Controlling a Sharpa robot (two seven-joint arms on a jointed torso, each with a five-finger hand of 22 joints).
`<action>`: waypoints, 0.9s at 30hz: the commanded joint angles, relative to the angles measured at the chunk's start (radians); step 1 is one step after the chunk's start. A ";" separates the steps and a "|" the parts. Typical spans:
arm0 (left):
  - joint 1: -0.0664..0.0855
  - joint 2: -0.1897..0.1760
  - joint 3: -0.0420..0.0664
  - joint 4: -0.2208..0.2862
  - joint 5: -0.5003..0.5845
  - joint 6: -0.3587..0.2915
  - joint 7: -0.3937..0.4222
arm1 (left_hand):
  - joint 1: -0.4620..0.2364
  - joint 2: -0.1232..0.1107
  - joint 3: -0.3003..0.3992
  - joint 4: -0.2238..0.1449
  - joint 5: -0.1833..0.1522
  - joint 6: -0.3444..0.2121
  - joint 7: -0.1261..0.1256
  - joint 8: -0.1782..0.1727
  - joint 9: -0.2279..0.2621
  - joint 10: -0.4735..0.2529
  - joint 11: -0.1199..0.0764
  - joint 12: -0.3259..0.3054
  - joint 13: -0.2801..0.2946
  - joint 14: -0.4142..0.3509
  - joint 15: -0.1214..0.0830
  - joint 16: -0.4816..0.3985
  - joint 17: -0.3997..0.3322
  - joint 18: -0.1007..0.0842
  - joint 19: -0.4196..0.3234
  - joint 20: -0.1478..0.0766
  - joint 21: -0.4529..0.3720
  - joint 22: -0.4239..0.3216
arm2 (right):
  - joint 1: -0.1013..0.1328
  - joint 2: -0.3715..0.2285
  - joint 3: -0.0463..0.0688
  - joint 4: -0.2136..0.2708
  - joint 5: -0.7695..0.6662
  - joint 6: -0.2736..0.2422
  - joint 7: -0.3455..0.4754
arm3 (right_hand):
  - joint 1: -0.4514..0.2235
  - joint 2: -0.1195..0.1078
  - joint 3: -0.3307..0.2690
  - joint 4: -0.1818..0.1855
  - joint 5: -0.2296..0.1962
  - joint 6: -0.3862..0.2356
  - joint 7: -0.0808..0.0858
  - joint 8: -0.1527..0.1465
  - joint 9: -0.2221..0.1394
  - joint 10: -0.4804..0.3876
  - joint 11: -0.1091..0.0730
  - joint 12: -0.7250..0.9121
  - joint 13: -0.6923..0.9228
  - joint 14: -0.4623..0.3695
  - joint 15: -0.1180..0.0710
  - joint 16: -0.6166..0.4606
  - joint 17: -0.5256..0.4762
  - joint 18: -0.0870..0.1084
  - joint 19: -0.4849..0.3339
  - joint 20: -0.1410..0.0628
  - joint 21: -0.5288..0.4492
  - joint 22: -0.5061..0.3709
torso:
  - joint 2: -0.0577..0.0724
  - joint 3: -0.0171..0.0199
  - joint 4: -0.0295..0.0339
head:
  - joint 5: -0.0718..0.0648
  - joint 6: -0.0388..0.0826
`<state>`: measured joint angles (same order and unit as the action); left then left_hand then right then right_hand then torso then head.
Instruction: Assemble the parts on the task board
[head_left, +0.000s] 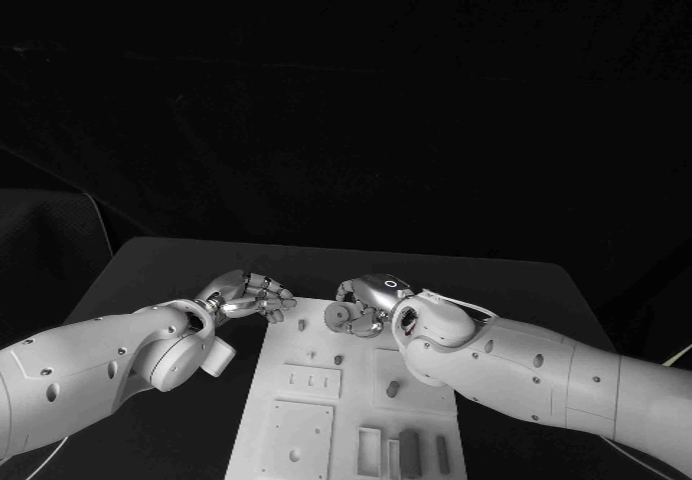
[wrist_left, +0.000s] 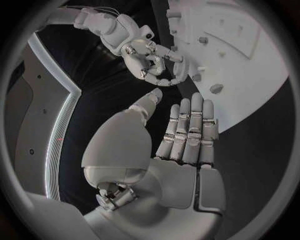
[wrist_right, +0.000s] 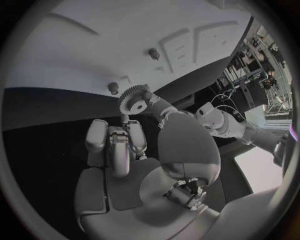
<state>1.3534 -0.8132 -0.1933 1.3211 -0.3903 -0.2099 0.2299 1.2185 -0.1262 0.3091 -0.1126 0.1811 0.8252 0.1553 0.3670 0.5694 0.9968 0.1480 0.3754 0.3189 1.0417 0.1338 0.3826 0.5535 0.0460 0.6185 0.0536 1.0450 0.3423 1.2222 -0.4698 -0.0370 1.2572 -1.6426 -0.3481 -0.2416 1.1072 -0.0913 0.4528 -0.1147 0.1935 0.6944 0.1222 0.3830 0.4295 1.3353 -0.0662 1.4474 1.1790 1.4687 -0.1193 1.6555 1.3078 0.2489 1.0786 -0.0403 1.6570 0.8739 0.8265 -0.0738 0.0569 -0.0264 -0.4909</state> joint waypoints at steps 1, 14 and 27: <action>0.001 0.004 0.001 0.002 0.001 -0.004 0.011 | -0.001 0.007 -0.003 0.003 0.005 0.003 0.004 -0.005 -0.001 0.004 0.001 -0.006 0.001 0.004 0.000 -0.005 0.001 0.014 0.007 0.000 -0.006 -0.002 | 0.000 0.016 -0.011 -0.011 -0.032 0.023 -0.007 | -0.006 -0.004 -0.005 0.003 0.000 0.079 0.037 0.012 0.015 0.007 0.002 0.003 -0.001 0.189 0.000 0.122 0.271 0.013 0.001 -0.006 0.132 0.001 | 0.000 -0.0003 0.0027 | 0.000 -0.001; 0.001 0.006 0.001 0.000 0.000 -0.007 0.010 | 0.000 0.007 -0.003 0.003 0.005 0.004 0.004 -0.005 -0.001 0.004 0.001 -0.006 0.001 0.004 0.000 -0.005 0.002 0.014 0.007 0.000 -0.006 -0.002 | -0.001 0.035 -0.026 -0.033 -0.045 0.019 -0.019 | -0.007 -0.006 -0.006 0.004 0.001 0.080 0.037 0.012 0.015 0.008 0.002 0.003 -0.001 0.188 0.000 0.121 0.269 0.013 0.002 -0.006 0.132 0.002 | 0.000 0.0022 -0.0009 | 0.010 -0.001; 0.001 0.013 0.001 -0.004 0.000 -0.005 0.009 | 0.000 0.007 -0.003 0.003 0.005 0.004 0.004 -0.005 -0.001 0.005 0.001 -0.006 0.001 0.004 0.000 -0.005 0.002 0.014 0.007 0.000 -0.006 -0.002 | -0.001 0.051 -0.029 -0.042 -0.057 0.027 -0.024 | -0.009 -0.008 -0.007 0.005 0.001 0.081 0.037 0.012 0.015 0.008 0.002 0.002 -0.002 0.188 0.000 0.121 0.268 0.013 0.002 -0.006 0.132 0.002 | 0.001 0.0016 0.0005 | 0.014 -0.004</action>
<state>1.3534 -0.8037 -0.1932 1.3151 -0.3906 -0.2124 0.2295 1.2185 -0.1262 0.3092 -0.1126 0.1811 0.8252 0.1553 0.3670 0.5693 0.9968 0.1479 0.3754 0.3189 1.0417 0.1339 0.3826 0.5536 0.0459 0.6185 0.0536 1.0450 0.3423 1.2215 -0.4241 -0.0661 1.2154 -1.6808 -0.3349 -0.2597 1.0940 -0.1045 0.4482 -0.1132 0.1895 0.7124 0.1176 0.3917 0.4296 1.3355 -0.0657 1.4473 1.1770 1.4687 -0.1194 1.6555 1.3076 0.2492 1.0787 -0.0402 1.6571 0.8745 0.8269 -0.0724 0.0578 -0.0148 -0.4930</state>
